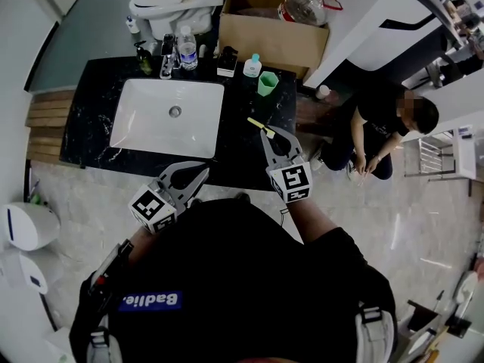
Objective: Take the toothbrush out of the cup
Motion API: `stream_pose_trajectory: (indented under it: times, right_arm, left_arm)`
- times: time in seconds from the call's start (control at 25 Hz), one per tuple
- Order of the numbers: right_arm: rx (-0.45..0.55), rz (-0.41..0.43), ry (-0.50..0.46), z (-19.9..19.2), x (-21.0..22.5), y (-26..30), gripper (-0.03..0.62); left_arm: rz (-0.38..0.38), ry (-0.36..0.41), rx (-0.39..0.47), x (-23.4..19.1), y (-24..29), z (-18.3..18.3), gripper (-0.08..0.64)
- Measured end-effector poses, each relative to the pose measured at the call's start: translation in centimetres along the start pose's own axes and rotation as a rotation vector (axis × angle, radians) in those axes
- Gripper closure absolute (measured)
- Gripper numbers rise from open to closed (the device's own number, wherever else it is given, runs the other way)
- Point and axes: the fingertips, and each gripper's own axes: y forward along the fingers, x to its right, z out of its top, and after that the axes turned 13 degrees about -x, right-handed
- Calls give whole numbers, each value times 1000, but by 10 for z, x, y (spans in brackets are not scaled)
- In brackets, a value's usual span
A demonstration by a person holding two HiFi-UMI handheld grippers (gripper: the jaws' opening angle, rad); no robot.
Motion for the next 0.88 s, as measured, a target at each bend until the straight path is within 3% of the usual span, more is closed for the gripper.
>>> stream_pose_trajectory:
  times: [0.4,0.88]
  right_arm:
    - [16,125,38,12,-64,-24,563]
    - [3,159,107,0,-84,-61,563]
  left_arm:
    - [-50,15,5,5,3,-2,549]
    - [-87,26,-2,15,4,-3,549]
